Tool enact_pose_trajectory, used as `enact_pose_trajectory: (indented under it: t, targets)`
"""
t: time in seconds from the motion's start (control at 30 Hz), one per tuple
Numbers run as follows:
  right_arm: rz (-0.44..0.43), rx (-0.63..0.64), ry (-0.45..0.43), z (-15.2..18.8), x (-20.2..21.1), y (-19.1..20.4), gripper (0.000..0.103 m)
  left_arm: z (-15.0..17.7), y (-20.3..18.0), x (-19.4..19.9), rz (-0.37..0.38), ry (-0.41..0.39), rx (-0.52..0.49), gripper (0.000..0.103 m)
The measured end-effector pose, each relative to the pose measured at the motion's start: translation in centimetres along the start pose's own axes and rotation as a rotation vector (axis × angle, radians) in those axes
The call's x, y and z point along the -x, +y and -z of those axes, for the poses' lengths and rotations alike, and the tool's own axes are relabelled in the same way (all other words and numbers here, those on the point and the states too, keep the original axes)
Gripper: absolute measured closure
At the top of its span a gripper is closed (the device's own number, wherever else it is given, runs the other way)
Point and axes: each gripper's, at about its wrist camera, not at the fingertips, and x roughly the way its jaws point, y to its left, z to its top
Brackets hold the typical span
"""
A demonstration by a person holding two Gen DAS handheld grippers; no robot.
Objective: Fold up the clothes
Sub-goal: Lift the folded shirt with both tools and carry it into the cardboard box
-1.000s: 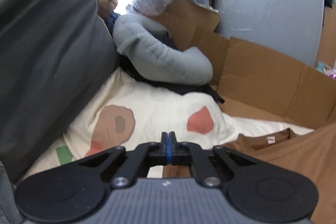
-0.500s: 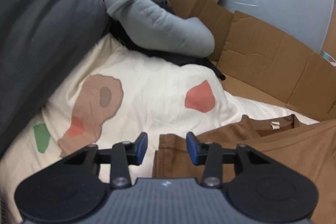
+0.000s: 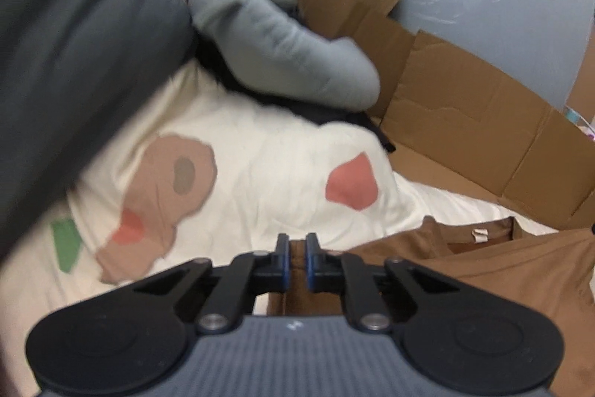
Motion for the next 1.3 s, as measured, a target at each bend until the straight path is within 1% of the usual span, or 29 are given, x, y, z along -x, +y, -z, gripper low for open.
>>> enact_pose_trajectory:
  t: [0.17, 0.27, 0.43, 0.53, 0.73, 0.9, 1.03, 1.2, 1.3]
  targets:
    - [0.013, -0.012, -0.008, -0.3, 0.7, -0.1, 0.100, -0.8, -1.0, 2.5, -0.006, -0.070, -0.024, 0.095]
    - [0.027, -0.027, -0.016, -0.7, 1.0, -0.6, 0.100, -1.9, -1.5, 3.6, -0.010, -0.102, -0.037, 0.096]
    - [0.045, -0.035, -0.029, -1.5, 1.1, -1.1, 0.100, -3.6, -2.2, 4.2, -0.024, -0.136, -0.064, 0.096]
    - [0.052, -0.031, -0.035, -2.2, 0.8, -1.4, 0.100, -4.1, -2.4, 3.5, -0.036, -0.131, -0.075, 0.096]
    - [0.055, 0.012, -0.012, -3.0, -1.6, -1.5, 0.100, -4.1, -1.9, 0.7, -0.073, -0.080, -0.081, 0.096]
    - [0.048, 0.049, 0.028, -3.3, -4.5, -1.0, 0.100, -3.6, -0.8, -1.8, -0.108, -0.040, -0.060, 0.096]
    - [0.059, 0.060, 0.069, -3.2, -6.8, -0.9, 0.100, -3.2, -0.6, -3.1, -0.126, -0.005, -0.065, 0.096]
    - [0.082, 0.045, 0.102, -2.6, -8.8, -0.8, 0.100, -3.1, -0.7, -4.0, -0.133, 0.003, -0.065, 0.096]
    - [0.089, 0.029, 0.093, -2.5, -8.9, -0.8, 0.100, -3.5, -0.9, -3.8, -0.127, -0.014, -0.052, 0.096]
